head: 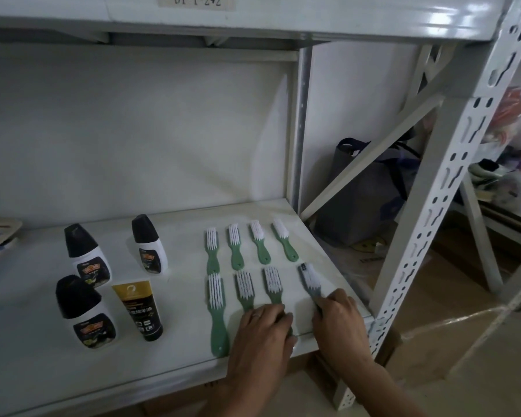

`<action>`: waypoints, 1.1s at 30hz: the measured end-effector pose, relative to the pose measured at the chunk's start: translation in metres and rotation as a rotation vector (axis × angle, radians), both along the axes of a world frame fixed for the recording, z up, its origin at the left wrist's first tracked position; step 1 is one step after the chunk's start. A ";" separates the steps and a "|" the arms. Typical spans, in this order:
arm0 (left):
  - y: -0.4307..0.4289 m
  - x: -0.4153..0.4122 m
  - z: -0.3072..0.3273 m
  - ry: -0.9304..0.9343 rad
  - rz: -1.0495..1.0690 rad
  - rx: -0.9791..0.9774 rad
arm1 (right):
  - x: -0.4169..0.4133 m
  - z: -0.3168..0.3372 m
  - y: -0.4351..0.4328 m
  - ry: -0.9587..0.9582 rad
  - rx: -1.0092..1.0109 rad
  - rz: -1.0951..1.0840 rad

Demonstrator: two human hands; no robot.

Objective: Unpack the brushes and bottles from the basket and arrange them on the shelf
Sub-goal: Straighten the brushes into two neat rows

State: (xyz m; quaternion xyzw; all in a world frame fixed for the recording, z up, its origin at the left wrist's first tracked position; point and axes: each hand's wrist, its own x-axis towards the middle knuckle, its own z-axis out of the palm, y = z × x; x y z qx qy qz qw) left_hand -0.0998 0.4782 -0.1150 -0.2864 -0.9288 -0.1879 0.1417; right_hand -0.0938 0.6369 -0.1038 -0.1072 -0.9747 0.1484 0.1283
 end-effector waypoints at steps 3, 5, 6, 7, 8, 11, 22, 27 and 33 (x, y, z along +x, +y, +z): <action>0.006 -0.005 -0.002 -0.039 0.004 0.027 | -0.001 -0.003 0.003 0.031 -0.030 0.052; 0.008 -0.007 -0.005 -0.061 0.005 0.052 | -0.003 -0.003 0.002 0.040 -0.037 0.060; 0.009 -0.007 -0.007 -0.067 0.007 0.061 | -0.004 -0.004 0.001 0.041 -0.044 0.057; 0.010 -0.008 -0.008 -0.071 0.008 0.075 | -0.005 -0.005 0.001 0.044 -0.052 0.053; 0.011 -0.008 -0.009 -0.079 0.013 0.088 | -0.006 -0.006 0.001 0.049 -0.058 0.049; 0.012 -0.007 -0.012 -0.092 0.023 0.110 | -0.007 -0.009 0.001 0.061 -0.069 0.040; -0.010 0.015 0.010 -0.129 0.156 0.261 | 0.009 0.002 0.003 0.138 -0.135 0.065; -0.083 0.034 -0.005 -0.134 0.351 0.280 | 0.034 -0.002 0.018 0.140 -0.156 0.033; -0.093 0.037 -0.013 -0.201 0.281 0.236 | 0.036 -0.011 0.018 0.099 -0.104 0.049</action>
